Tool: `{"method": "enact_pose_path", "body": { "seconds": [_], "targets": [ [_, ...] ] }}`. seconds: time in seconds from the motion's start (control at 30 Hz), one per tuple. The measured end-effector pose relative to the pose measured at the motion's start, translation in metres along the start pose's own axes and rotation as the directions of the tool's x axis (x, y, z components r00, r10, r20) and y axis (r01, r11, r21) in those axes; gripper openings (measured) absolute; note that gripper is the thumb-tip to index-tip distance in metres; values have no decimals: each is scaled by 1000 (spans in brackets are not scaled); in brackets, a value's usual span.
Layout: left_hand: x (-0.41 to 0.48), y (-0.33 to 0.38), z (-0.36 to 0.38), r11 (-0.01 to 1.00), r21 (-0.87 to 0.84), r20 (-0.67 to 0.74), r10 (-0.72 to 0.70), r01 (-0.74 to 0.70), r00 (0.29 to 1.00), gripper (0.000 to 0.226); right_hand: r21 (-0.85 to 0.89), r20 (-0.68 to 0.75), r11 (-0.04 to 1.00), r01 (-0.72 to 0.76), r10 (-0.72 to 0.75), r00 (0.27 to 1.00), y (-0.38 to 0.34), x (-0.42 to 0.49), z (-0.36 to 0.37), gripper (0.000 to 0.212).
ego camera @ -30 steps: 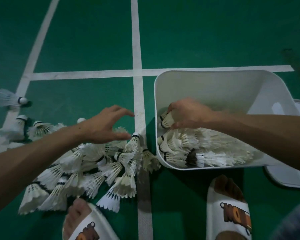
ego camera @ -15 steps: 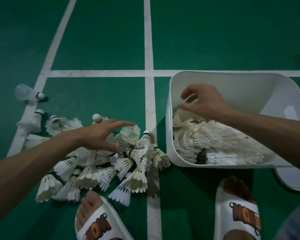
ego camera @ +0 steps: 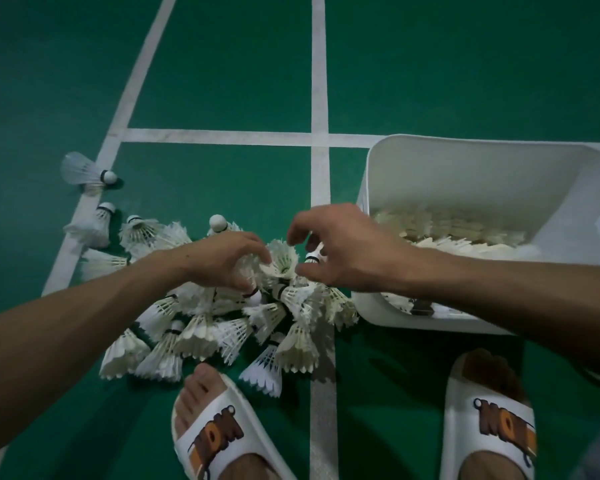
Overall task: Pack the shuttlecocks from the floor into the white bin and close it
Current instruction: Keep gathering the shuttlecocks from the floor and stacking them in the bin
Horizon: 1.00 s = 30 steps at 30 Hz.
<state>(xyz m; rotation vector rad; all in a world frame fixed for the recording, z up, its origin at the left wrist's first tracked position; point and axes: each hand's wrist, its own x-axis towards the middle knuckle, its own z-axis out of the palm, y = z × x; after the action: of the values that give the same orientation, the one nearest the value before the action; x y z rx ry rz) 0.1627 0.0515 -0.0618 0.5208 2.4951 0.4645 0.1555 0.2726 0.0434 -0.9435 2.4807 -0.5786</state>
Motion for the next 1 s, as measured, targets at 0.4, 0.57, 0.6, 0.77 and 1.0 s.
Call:
{"method": "enact_pose_path", "body": {
  "seconds": [0.4, 0.57, 0.6, 0.77, 1.0],
  "targets": [
    [-7, -9, 11, 992, -77, -6, -103, 103, 995, 56, -58, 442, 984, -169, 177, 879, -10, 25, 46, 62],
    [-15, -20, 11, 979, -162, -156, -153, 127, 976, 52, -42, 453, 983, -178, 178, 874, -8, 25, 63, 60],
    [-16, -23, 11, 975, -179, -178, -165, 133, 970, 50, -43, 431, 983, -179, 180, 884, -7, 27, 63, 59],
    [-16, -25, 10, 961, -224, -147, -199, 164, 969, 53, -9, 292, 976, -216, 209, 933, -6, 41, 51, 58],
    [-4, -8, 10, 961, -224, -114, -192, 163, 975, 52, -39, 104, 989, -141, 144, 984, -8, 45, 10, 58]
  ]
}}
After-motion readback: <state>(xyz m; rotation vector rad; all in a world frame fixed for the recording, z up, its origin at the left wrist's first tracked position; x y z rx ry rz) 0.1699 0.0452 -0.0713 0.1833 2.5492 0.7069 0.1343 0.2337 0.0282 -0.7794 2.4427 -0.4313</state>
